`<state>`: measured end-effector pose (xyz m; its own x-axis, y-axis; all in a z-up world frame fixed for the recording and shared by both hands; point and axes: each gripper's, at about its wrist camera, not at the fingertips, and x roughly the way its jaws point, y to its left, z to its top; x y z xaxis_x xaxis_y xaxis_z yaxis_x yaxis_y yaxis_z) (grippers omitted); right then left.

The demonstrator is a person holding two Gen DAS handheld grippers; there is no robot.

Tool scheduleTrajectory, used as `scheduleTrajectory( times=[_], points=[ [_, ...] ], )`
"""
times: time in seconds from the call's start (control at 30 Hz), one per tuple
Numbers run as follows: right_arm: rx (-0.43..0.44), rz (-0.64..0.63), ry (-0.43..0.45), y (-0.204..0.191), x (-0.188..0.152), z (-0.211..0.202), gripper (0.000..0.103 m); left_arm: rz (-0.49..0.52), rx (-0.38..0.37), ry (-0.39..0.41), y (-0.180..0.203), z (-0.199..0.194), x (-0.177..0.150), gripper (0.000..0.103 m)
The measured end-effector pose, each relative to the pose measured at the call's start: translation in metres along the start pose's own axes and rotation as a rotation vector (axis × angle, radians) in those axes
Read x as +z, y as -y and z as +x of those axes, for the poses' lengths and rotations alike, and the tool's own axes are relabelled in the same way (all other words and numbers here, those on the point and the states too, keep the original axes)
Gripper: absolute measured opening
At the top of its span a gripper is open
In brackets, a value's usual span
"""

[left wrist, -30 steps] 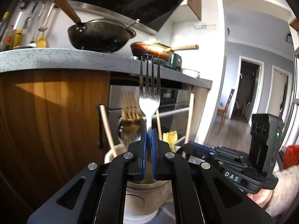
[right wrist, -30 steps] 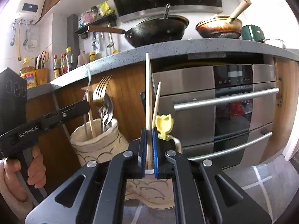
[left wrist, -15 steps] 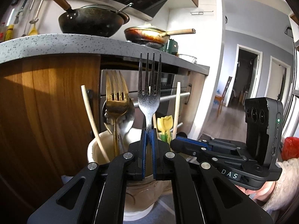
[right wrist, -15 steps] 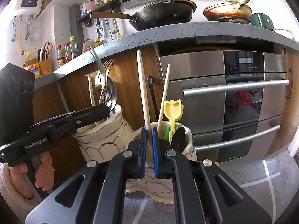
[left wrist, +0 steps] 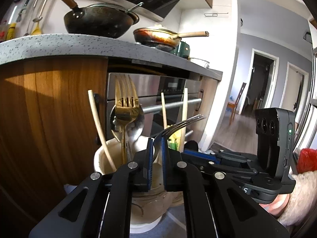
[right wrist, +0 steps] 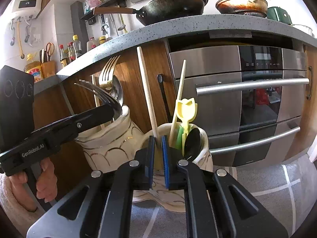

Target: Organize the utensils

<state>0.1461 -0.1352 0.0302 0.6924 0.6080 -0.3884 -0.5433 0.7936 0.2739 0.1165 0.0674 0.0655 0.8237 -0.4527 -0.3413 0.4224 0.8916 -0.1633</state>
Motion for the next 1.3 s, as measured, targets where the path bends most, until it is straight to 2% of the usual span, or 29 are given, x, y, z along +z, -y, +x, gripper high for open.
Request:
scheduleTrajectory(
  times=[0.07, 0.17, 0.33, 0.37, 0.4, 0.43, 0.47, 0.57, 0.63, 0.67, 0.73, 0.87, 0.97, 1.07, 1.2, 1.3],
  points=[
    [-0.001, 0.005, 0.005, 0.001, 0.001, -0.002, 0.025, -0.004, -0.001, 0.003, -0.001, -0.001, 0.000, 0.013],
    [-0.010, 0.012, 0.009, 0.003, 0.003, -0.003, 0.027, -0.006, -0.001, 0.004, -0.001, -0.002, -0.001, 0.014],
    [-0.020, 0.026, 0.015, 0.004, 0.008, -0.011, 0.042, 0.000, 0.012, 0.013, 0.001, -0.007, 0.002, 0.025],
    [-0.023, 0.024, 0.016, 0.003, 0.009, -0.014, 0.044, -0.003, 0.021, 0.015, 0.001, -0.009, 0.004, 0.029],
    [-0.028, 0.017, 0.016, 0.002, 0.011, -0.018, 0.050, -0.018, 0.021, 0.021, 0.001, -0.013, 0.006, 0.038],
    [-0.039, 0.003, 0.017, 0.000, 0.013, -0.024, 0.056, -0.035, 0.018, 0.029, 0.001, -0.017, 0.009, 0.043],
    [-0.048, -0.007, 0.018, -0.001, 0.015, -0.028, 0.058, -0.044, 0.019, 0.035, 0.000, -0.021, 0.011, 0.050],
    [-0.071, -0.025, 0.005, -0.003, 0.019, -0.045, 0.068, -0.035, 0.032, 0.051, 0.007, -0.037, 0.017, 0.055],
    [-0.084, -0.035, -0.012, -0.005, 0.021, -0.055, 0.079, -0.023, 0.045, 0.051, 0.011, -0.047, 0.021, 0.058],
    [-0.092, -0.047, -0.026, -0.007, 0.021, -0.061, 0.081, -0.019, 0.050, 0.050, 0.014, -0.053, 0.022, 0.063],
    [-0.104, -0.070, -0.040, -0.010, 0.020, -0.073, 0.090, -0.029, 0.065, 0.058, 0.018, -0.066, 0.024, 0.082],
    [-0.103, -0.061, -0.040, -0.013, 0.016, -0.099, 0.097, -0.046, 0.082, 0.046, 0.025, -0.083, 0.022, 0.084],
    [-0.098, -0.030, -0.039, -0.012, 0.009, -0.114, 0.097, -0.047, 0.140, 0.031, 0.032, -0.093, 0.015, 0.093],
    [-0.109, -0.006, -0.032, -0.011, 0.002, -0.121, 0.097, -0.044, 0.172, 0.008, 0.038, -0.097, 0.005, 0.093],
    [-0.126, 0.016, -0.022, -0.009, -0.007, -0.124, 0.097, -0.092, 0.188, -0.029, 0.037, -0.096, -0.011, 0.094],
    [-0.140, 0.020, -0.015, -0.006, -0.011, -0.123, 0.097, -0.105, 0.241, -0.040, 0.035, -0.093, -0.022, 0.096]
  ],
)
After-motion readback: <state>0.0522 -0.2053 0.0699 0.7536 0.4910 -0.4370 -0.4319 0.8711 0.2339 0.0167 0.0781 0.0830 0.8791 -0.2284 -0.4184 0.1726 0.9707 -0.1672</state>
